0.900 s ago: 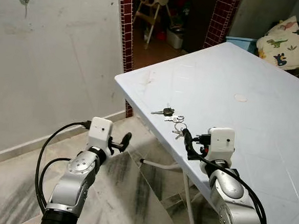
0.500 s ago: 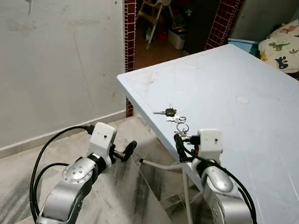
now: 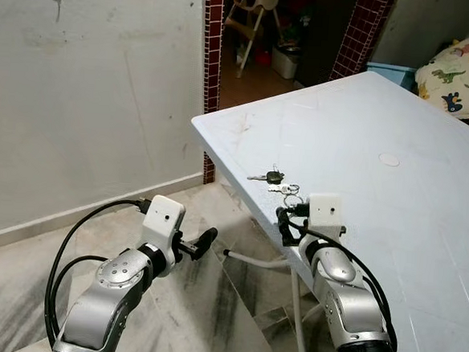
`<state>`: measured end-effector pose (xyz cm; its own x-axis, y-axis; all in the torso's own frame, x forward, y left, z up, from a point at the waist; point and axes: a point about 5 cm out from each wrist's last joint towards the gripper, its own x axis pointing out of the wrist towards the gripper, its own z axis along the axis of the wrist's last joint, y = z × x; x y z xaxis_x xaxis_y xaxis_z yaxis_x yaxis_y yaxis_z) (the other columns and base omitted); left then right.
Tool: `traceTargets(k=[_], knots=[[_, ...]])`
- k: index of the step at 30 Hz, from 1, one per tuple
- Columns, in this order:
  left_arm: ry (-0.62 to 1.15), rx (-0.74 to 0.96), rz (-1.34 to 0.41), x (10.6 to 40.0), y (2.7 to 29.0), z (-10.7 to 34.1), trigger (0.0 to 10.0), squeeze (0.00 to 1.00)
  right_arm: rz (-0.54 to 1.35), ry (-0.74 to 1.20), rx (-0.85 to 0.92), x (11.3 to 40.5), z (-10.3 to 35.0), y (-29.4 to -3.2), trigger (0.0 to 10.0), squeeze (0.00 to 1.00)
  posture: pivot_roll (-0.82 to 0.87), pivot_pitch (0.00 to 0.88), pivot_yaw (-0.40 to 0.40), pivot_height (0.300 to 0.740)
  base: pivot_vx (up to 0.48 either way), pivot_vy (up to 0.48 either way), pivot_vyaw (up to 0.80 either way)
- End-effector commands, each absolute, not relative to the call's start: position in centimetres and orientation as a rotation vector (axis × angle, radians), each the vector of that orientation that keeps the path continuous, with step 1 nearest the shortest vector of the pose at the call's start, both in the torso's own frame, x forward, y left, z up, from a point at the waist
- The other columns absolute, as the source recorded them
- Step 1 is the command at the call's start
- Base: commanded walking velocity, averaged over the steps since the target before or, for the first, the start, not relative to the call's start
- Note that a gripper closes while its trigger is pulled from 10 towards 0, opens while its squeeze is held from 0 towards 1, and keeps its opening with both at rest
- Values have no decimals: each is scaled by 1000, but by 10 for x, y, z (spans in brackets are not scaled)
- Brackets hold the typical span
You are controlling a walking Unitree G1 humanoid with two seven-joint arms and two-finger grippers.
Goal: Hang keys on a hook
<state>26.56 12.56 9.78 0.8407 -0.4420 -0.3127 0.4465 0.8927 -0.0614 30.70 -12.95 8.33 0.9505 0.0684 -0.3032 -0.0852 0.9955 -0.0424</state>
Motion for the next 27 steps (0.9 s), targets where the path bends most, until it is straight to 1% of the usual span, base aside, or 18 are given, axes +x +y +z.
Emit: traceTargets(k=[1, 2, 4, 5, 8, 9, 10, 11, 15, 16, 17, 18, 19, 20, 21, 27], knots=[[303, 25, -490, 268, 123, 106, 10000, 0, 61, 305, -62, 311, 84, -132, 10000, 0, 106, 0, -25, 740, 0, 0, 0], [302, 22, -496, 268, 122, 106, 10000, 0, 60, 311, -60, 313, 81, -131, 7686, 0, 108, 0, -23, 740, 0, 0, 0], [300, 20, -500, 268, 121, 107, 10000, 0, 60, 312, -58, 314, 80, -130, 7686, 0, 108, 0, -23, 740, 0, 0, 0], [299, 19, -505, 267, 121, 107, 10000, 0, 61, 311, -52, 315, 80, -130, 0, 0, 112, 0, -22, 740, 0, 0, 0], [300, 17, -515, 267, 119, 108, 10000, 0, 65, 301, -38, 320, 80, -127, 0, 0, 115, 0, -21, 740, 0, 0, 0], [301, 18, -519, 266, 119, 108, 10000, 0, 75, 295, -33, 323, 81, -125, 196, 0, 118, 0, -22, 740, 0, 0, 0], [301, 17, -521, 266, 119, 108, 10000, 0, 79, 293, -34, 324, 81, -123, 6353, 0, 118, 0, -22, 740, 0, 0, 0], [301, 19, -523, 267, 119, 108, 10000, 0, 83, 289, -36, 327, 82, -121, 10000, 0, 120, 0, -22, 740, 0, 0, 0], [300, 21, -522, 267, 120, 108, 10000, 0, 84, 279, -36, 330, 83, -119, 10000, 0, 128, 0, -23, 740, 0, 0, 0], [298, 22, -521, 268, 120, 109, 10000, 0, 81, 275, -38, 332, 83, -119, 8157, 0, 133, 0, -24, 740, 0, 0, 0], [298, 22, -521, 268, 120, 109, 10000, 0, 81, 275, -38, 332, 83, -119, 8157, 0, 133, 0, -24, 740, 0, 0, 0], [297, 23, -521, 268, 120, 109, 10000, 0, 71, 279, -43, 333, 82, -121, 3608, 0, 133, 0, -24, 740, 0, 0, 0], [297, 24, -521, 268, 120, 109, 10000, 0, 64, 282, -47, 333, 82, -122, 3608, 0, 133, 0, -24, 740, 0, 0, 0], [298, 25, -521, 268, 121, 109, 10000, 0, 52, 297, -43, 333, 79, -124, 235, 0, 133, 0, -24, 740, 0, 0, 0], [298, 26, -520, 268, 121, 109, 10000, 0, 45, 312, -44, 333, 76, -125, 0, 0, 133, 0, -24, 740, 0, 0, 0], [299, 26, -522, 268, 121, 108, 10000, 0, 33, 334, -13, 333, 71, -127, 0, 0, 134, 0, -20, 740, 0, 0, 0]])
